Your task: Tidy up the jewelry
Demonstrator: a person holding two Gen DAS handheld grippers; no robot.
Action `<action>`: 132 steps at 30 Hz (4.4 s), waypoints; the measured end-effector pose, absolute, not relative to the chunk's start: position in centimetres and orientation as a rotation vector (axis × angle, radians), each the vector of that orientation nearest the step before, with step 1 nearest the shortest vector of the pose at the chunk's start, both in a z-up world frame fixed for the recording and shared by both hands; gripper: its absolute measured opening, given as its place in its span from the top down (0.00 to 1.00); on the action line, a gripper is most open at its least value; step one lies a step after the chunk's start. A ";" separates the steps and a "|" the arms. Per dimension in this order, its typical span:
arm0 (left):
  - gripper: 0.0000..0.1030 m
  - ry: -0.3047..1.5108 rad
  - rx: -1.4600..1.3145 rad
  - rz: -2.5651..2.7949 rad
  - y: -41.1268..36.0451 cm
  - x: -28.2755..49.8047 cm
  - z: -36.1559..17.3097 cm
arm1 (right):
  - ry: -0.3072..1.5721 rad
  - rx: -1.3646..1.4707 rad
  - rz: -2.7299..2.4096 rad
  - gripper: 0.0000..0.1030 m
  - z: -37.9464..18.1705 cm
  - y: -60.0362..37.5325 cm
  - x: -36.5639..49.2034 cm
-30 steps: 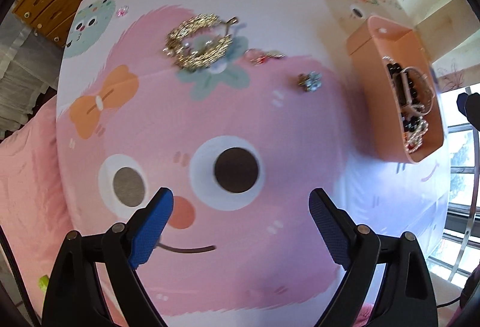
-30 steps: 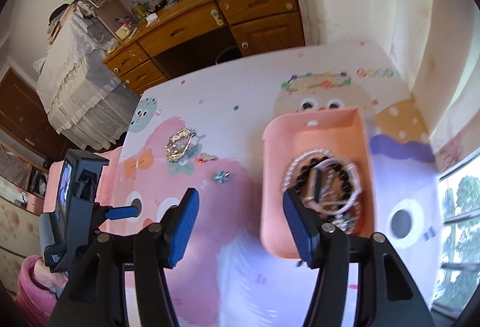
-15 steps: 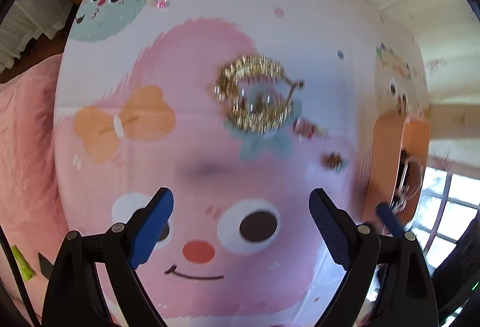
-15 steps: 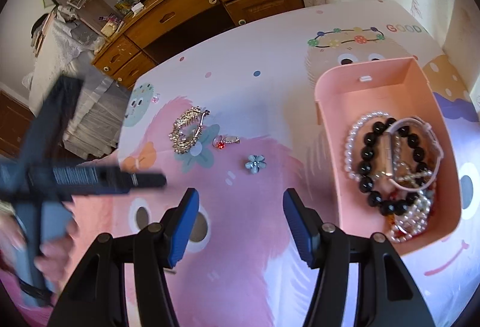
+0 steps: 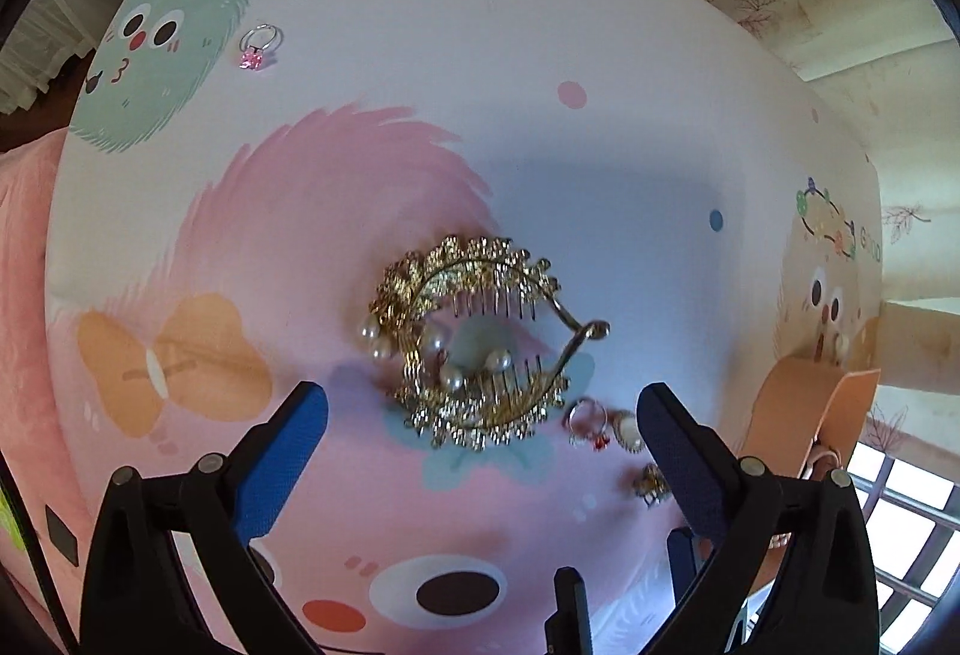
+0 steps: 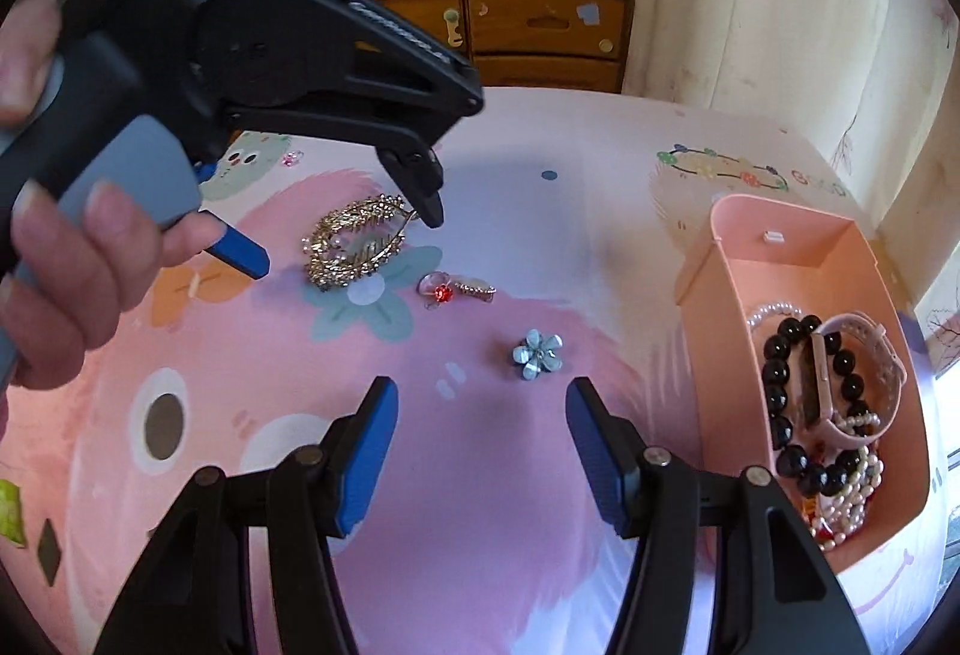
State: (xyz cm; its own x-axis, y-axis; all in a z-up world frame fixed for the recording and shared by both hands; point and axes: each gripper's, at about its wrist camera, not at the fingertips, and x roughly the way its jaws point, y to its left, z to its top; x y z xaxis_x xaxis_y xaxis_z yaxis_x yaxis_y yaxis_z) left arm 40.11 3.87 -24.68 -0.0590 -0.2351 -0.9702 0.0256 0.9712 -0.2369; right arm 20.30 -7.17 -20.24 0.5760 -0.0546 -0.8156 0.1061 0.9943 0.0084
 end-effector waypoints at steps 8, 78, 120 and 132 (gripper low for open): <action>0.01 1.538 -0.155 -0.198 3.5 41.3 -25.0 | 0.909 0.015 -0.132 0.43 -21.3 -7.3 21.0; 0.88 1.397 -0.122 -0.337 5.1 38.4 -20.1 | 0.886 0.039 -0.259 0.83 -21.2 -6.3 19.7; 0.58 1.442 0.201 -0.449 2.2 37.8 -24.0 | 0.898 0.069 -0.311 0.81 -21.9 -7.2 22.8; 0.71 1.369 0.275 -0.431 -0.2 37.7 -24.3 | 0.913 0.095 -0.269 0.81 -21.6 -6.0 20.8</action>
State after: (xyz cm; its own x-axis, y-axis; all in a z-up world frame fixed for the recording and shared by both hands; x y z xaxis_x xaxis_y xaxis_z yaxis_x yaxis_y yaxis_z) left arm 37.71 -0.19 -24.28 0.1405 -0.1358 -0.9807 0.4503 0.8909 -0.0588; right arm 20.84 -5.97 -21.57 0.5810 -0.1895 -0.7916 0.2699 0.9623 -0.0323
